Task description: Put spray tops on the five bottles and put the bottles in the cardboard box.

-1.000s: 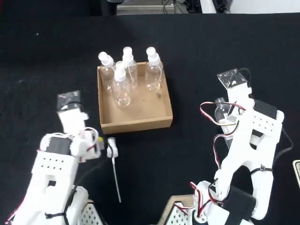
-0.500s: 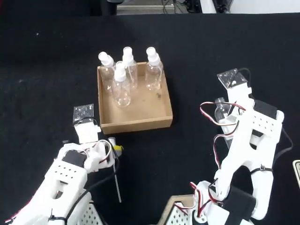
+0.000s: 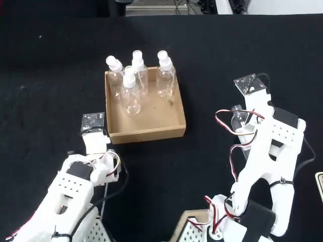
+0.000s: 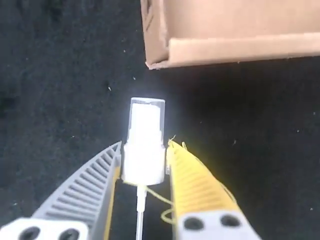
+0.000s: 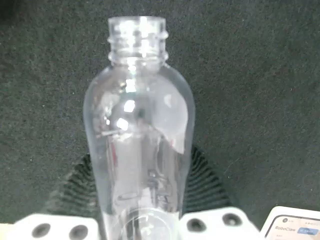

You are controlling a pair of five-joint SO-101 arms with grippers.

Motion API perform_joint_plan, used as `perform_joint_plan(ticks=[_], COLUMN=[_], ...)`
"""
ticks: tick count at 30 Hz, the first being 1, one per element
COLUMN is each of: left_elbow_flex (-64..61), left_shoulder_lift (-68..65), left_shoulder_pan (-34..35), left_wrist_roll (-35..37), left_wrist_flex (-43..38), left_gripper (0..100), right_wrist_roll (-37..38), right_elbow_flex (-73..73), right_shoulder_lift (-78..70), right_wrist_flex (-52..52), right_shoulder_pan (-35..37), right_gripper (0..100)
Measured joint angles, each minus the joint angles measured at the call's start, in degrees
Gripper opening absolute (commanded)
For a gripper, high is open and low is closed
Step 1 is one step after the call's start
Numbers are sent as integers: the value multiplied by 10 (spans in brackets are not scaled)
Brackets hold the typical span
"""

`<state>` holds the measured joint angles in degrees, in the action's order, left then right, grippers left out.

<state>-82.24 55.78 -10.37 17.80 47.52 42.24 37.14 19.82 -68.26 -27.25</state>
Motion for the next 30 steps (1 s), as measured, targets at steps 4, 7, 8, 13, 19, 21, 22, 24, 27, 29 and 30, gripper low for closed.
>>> perform_joint_plan(ticks=[4,7,8,13,19,21,22,24,27,29,30], left_elbow_flex=[3,29,40,110,207,236,249,264,272,273,275], left_shoulder_lift=[2,2,1,1,1,1,1,1,1,1,1], left_shoulder_pan=[86,178,206,297,312,312,312,313,316,316,316], left_wrist_roll=[-36,-59,-66,-85,-48,-37,-34,-33,-33,-33,-33], left_wrist_flex=[2,2,2,2,2,2,2,2,3,4,4], left_gripper=[37,37,34,32,32,32,32,32,34,33,32], right_wrist_roll=[0,0,0,-1,-43,-65,-79,-114,-152,-167,-173], right_elbow_flex=[0,-4,-11,-51,-64,-64,-64,-64,-42,-10,4], right_shoulder_lift=[0,0,0,0,37,65,84,124,193,237,256], right_wrist_flex=[0,-20,-30,-59,-85,-87,-87,-77,-45,-25,-18], right_shoulder_pan=[0,0,0,0,44,67,78,94,119,144,158], right_gripper=[11,11,11,11,11,11,11,11,11,11,11])
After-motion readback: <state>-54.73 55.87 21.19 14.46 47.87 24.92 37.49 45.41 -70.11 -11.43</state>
